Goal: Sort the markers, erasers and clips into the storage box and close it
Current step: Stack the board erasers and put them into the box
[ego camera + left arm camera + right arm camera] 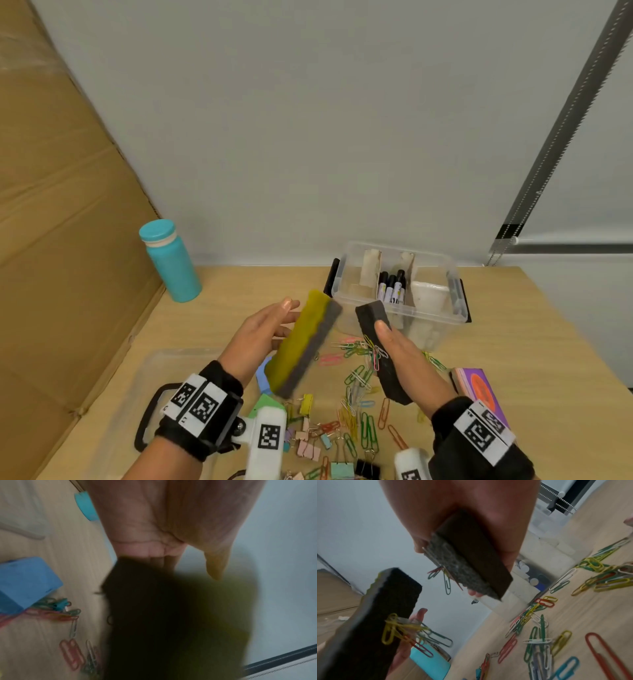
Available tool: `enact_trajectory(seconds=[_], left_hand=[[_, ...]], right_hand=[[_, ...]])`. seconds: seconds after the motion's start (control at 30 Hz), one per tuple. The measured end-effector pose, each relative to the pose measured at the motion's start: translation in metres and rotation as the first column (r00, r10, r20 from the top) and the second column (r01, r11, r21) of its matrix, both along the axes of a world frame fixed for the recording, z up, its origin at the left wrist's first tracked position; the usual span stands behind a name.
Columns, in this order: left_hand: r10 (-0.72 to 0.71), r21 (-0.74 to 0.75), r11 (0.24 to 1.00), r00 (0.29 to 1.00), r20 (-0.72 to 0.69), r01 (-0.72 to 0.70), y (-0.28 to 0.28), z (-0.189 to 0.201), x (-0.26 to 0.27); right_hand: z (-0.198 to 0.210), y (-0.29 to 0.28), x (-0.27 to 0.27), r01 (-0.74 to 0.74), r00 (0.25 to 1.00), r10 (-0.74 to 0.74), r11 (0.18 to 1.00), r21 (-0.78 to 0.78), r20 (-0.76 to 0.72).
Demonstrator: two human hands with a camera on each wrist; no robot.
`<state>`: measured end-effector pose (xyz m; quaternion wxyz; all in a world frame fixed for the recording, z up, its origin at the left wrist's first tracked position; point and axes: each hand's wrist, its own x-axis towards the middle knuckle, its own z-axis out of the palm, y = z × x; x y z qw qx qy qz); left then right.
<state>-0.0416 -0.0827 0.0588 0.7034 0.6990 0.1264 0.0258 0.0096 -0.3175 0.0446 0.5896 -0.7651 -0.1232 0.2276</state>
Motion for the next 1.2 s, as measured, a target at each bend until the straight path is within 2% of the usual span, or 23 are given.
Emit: enact_trajectory(seconds=[0.07,0.17,0.27,0.37,0.43,0.53,0.6,0.63,0.7,0.77,0.83,0.9,0.97,1.07,1.2], left_hand=[[-0.026,0.037,0.999,0.999,-0.019,0.026,-0.007,-0.006,0.002],[-0.109,0.288,0.947,0.984,-0.140,0.146,-0.020,-0.028,-0.001],[-0.180,0.554,0.754,0.923,-0.341,0.352,-0.035,-0.041,-0.011],[-0.237,0.709,0.477,0.853,-0.466,0.520,-0.052,-0.050,-0.030],[-0.207,0.767,0.323,0.832,-0.514,0.554,-0.067,-0.053,-0.039],[-0.135,0.838,0.160,0.853,-0.505,0.522,-0.088,-0.064,-0.039],[-0.112,0.857,0.089,0.860,-0.498,0.507,-0.095,-0.067,-0.035],[-0.110,0.854,0.092,0.858,-0.501,0.511,-0.095,-0.067,-0.033],[-0.137,0.827,0.187,0.848,-0.512,0.530,-0.091,-0.066,-0.030],[-0.171,0.773,0.358,0.851,-0.496,0.523,-0.080,-0.063,-0.027],[-0.186,0.656,0.569,0.854,-0.485,0.496,-0.066,-0.056,-0.022],[-0.201,0.485,0.766,0.873,-0.444,0.422,-0.052,-0.047,-0.017],[-0.195,0.290,0.903,0.903,-0.382,0.318,-0.041,-0.037,-0.013],[-0.167,0.014,0.984,0.943,-0.287,0.178,-0.028,-0.028,-0.006],[-0.116,-0.322,0.945,0.978,-0.175,0.055,-0.019,-0.021,0.001]], right_hand=[[0.002,0.001,-0.001,-0.008,1.000,0.008,1.000,0.006,0.025],[-0.006,0.010,-0.008,-0.052,0.998,0.052,0.999,0.015,-0.033],[-0.024,0.012,-0.005,-0.013,0.997,0.011,1.000,-0.024,-0.076],[-0.038,0.006,-0.001,0.035,0.995,-0.039,0.999,-0.039,-0.088],[-0.045,0.001,0.000,0.040,0.996,-0.044,0.998,-0.049,-0.079],[-0.044,-0.002,0.002,0.056,0.995,-0.060,0.997,-0.048,-0.086],[-0.038,-0.003,0.002,0.056,0.994,-0.061,0.997,-0.059,-0.087],[-0.035,-0.005,0.002,0.050,0.995,-0.055,0.997,-0.058,-0.084],[-0.029,-0.008,0.000,0.038,0.997,-0.040,0.999,-0.031,-0.068],[-0.026,-0.013,0.000,0.036,0.998,-0.036,0.999,0.002,-0.045],[-0.025,-0.017,0.000,0.029,0.999,-0.028,0.999,0.028,-0.017],[-0.023,-0.018,0.000,0.005,1.000,-0.005,0.998,0.059,-0.001],[-0.018,-0.016,-0.002,-0.030,0.999,0.029,0.995,0.093,0.017],[-0.013,-0.010,-0.004,-0.082,0.995,0.074,0.989,0.124,0.070],[-0.014,-0.004,-0.009,-0.152,0.975,0.137,0.985,0.077,0.174]])
